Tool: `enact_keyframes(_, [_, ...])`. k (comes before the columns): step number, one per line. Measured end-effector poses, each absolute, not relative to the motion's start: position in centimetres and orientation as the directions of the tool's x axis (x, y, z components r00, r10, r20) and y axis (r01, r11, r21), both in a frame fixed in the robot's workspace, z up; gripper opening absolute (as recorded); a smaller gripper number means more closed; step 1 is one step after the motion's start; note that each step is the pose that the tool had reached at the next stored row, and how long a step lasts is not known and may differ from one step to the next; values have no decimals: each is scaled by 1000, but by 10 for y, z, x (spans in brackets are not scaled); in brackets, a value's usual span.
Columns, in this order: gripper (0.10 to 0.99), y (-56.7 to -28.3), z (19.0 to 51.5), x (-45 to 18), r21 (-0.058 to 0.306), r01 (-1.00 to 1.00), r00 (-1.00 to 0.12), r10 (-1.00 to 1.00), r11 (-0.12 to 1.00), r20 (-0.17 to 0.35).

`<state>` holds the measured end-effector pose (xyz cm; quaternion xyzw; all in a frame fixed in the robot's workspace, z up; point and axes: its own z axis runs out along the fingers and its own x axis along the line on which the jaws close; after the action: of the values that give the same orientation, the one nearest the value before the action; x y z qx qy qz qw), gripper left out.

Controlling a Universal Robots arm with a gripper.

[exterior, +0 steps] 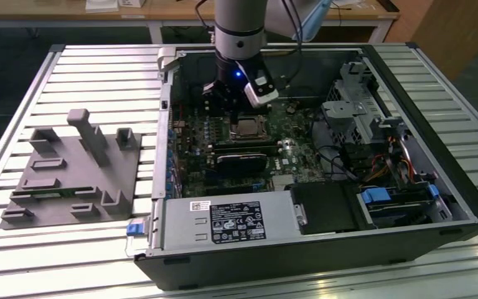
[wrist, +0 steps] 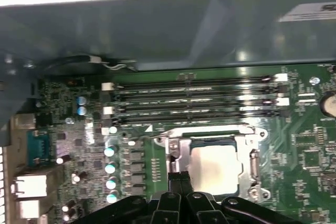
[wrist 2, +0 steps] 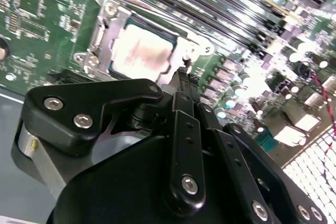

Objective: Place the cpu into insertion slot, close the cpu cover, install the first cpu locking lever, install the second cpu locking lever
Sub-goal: 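Install the first cpu locking lever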

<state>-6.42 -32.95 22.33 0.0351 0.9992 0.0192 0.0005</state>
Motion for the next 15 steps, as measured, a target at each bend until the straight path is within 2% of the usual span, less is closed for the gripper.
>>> enact_keyframes(15, [106,-330,226,-86,39,70,-998,70,997,-2])
